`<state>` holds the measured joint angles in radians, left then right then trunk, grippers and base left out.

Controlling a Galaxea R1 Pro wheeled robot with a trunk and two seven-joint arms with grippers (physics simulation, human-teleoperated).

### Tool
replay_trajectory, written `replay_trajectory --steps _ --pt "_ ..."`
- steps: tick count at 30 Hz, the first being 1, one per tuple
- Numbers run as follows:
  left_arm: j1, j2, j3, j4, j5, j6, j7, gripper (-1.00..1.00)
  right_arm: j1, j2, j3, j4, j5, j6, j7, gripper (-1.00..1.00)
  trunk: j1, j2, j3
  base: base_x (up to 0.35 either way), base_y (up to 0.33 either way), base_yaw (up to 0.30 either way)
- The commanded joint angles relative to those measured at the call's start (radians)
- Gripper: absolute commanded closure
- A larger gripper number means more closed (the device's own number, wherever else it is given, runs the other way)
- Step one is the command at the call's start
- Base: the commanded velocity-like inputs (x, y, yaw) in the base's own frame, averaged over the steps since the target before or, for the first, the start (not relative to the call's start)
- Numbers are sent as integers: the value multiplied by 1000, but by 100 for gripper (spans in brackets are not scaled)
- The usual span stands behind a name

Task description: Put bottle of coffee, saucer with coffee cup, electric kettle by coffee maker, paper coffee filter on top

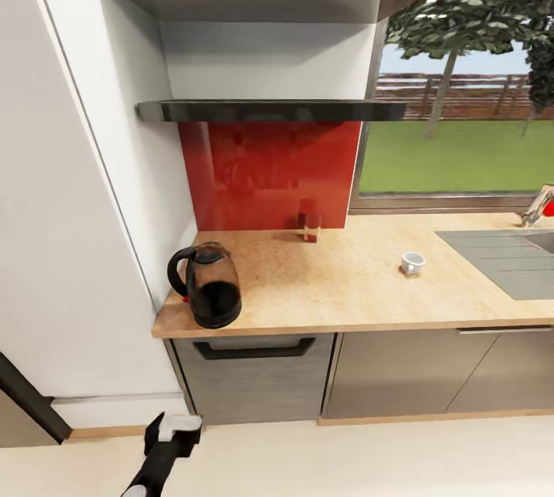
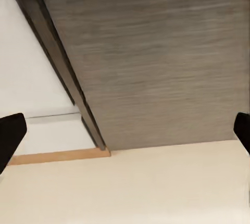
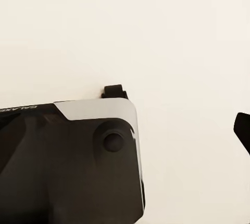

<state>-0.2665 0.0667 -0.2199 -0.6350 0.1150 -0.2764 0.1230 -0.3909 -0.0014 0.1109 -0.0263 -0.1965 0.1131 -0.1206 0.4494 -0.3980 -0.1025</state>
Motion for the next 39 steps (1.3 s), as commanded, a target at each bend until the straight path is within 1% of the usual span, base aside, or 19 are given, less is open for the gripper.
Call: replay_trajectory --steps 1,6,7,10,12,13,15,16,17,18,20,23,27,31,33,36,39 --pt "-1 4 -7 -46 11 -4 6 -100 0 0 9 -3 -9 7 -4 -100 1 -2 -2 0 0 -7" --pt "2 8 -6 -183 12 -1 4 -100 0 0 9 -3 -9 7 -4 -100 1 -2 -2 0 0 -3" --pt "3 8 -5 -196 12 0 3 -100 0 0 9 -2 -9 7 -4 -100 1 -2 -2 0 0 0" --pt "-1 22 1 -250 13 3 -17 -100 0 0 9 -2 -9 7 -4 -100 1 -2 -2 0 0 0" --pt "-4 44 33 -282 27 7 -53 -100 0 0 9 -2 -9 7 -4 -100 1 -2 -2 0 0 0" --pt "-5 48 45 -290 34 10 -64 -100 0 0 9 -2 -9 7 -4 -100 1 -2 -2 0 0 0" --pt "-7 59 100 -317 68 39 -118 -100 0 0 9 -2 -9 7 -4 -100 1 -2 -2 0 0 0" --pt "-8 61 114 -324 76 51 -131 -100 0 0 9 -2 -9 7 -4 -100 1 -2 -2 0 0 0" --pt "-9 64 141 -337 88 77 -154 -100 0 0 9 -2 -8 7 -4 -100 1 -2 -2 0 0 0" --pt "-10 64 154 -344 93 90 -163 -100 0 0 9 -2 -8 7 -4 -100 1 -2 -2 0 0 0" --pt "-21 66 197 -372 103 140 -186 -100 0 0 9 -1 -8 7 -4 -100 1 -2 -2 0 0 0" --pt "-38 66 226 -402 107 172 -196 -100 0 0 9 -1 -8 7 -4 -100 1 -2 -2 0 0 0" --pt "-50 66 236 -429 109 190 -196 -100 0 1 9 -1 -8 7 -4 -100 1 -2 -2 0 0 0" --pt "-67 65 240 -454 109 227 -194 -100 0 1 9 -1 -8 7 -4 -100 1 -2 -2 0 0 0" --pt "-83 65 240 -469 109 256 -194 -100 0 1 9 -1 -8 7 -4 -100 1 -2 -2 0 0 0" --pt "-104 65 240 -485 106 283 -193 -100 0 1 9 -1 -8 7 -4 -100 1 -2 -2 0 0 0" --pt "-125 63 240 -494 101 294 -191 -100 0 1 9 -1 -8 7 -4 -100 1 -2 -2 0 0 0"
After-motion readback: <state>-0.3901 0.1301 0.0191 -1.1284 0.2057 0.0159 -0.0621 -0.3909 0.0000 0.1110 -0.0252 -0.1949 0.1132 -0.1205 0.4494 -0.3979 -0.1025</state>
